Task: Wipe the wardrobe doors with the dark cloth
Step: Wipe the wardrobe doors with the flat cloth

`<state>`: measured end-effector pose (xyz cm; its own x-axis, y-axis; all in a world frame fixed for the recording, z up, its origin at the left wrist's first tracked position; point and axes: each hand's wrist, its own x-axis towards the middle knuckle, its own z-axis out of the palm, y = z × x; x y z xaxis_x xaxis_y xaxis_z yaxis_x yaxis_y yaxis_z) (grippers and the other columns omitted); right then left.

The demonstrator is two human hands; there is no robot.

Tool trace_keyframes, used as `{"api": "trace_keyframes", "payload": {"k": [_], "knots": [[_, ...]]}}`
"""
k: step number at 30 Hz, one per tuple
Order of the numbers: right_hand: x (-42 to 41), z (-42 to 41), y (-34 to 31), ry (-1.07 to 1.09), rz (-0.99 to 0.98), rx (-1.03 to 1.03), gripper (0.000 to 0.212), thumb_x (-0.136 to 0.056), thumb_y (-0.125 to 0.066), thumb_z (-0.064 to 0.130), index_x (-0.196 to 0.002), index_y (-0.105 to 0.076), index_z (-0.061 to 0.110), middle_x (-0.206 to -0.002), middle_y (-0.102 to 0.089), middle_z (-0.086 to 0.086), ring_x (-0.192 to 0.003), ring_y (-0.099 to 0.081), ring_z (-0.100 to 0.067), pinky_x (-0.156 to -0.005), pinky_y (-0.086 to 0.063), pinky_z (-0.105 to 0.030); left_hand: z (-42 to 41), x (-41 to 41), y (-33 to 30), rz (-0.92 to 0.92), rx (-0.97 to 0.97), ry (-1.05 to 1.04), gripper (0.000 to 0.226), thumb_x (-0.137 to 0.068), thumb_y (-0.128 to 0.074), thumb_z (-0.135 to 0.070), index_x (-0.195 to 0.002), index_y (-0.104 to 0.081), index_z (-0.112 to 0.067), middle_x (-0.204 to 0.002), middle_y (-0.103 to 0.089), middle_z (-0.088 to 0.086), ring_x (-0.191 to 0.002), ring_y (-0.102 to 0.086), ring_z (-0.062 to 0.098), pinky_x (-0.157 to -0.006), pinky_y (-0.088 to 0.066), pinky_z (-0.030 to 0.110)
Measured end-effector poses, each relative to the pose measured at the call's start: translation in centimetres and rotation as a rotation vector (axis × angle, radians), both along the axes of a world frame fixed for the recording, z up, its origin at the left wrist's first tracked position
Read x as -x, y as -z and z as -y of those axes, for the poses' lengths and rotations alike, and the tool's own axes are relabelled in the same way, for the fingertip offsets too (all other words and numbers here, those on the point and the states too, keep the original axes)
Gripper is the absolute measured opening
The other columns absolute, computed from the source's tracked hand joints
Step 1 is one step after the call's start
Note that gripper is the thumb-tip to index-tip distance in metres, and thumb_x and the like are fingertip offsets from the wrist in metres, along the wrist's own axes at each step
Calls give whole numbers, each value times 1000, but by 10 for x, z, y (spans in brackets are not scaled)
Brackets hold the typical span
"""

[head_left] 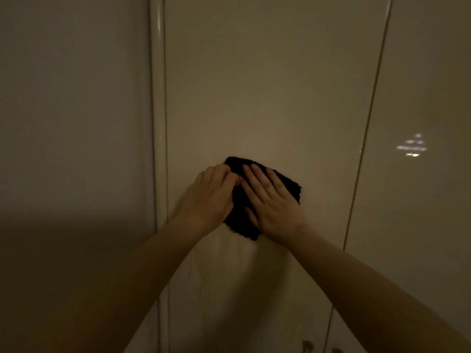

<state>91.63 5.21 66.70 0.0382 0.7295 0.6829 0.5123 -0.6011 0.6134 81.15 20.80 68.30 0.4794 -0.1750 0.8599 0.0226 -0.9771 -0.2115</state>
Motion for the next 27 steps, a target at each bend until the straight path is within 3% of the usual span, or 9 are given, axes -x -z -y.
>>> {"api": "trace_keyframes", "payload": {"k": [4,9,15,22,27], "knots": [[3,-39,-12,4,84,91,66,-101,-28,42,-151,-18,2,-160,-12,-16,-149,-9,-31,-121,-6,-46,-35,6,-10,-176,-64,-51,38,-77,-59,-28,-108,-52,-7,-105,-52,10,-92,-50,26,-79,-46,38],[11,-82,-17,9,146,128,68,-99,-28,45,-151,-20,1,-160,-13,-17,-148,-10,-31,-121,-5,-46,-80,15,-23,-230,-1,-10,42,-79,-44,-47,-99,-51,-10,-99,-48,6,-89,-42,19,-81,-43,35],[17,-115,-16,-17,193,176,69,-99,-24,47,-151,-19,3,-160,-15,-18,-148,-10,-32,-121,-3,-46,-121,18,-17,-281,11,-66,55,-79,-67,-49,-109,-54,-5,-109,-50,11,-100,-48,25,-89,-45,39],[22,-141,5,-42,183,172,67,-100,-22,45,-151,-19,2,-160,-14,-19,-148,-7,-34,-120,2,-48,-138,19,4,-219,30,-101,49,-67,-84,-32,-93,-56,-2,-92,-53,18,-82,-50,32,-71,-45,41],[20,-145,45,-74,193,289,67,-100,-24,47,-151,-19,4,-160,-15,-18,-148,-6,-35,-119,8,-50,-136,26,48,-265,46,-150,54,-56,-91,-31,-86,-57,-1,-81,-55,18,-69,-54,33,-58,-46,37]]}}
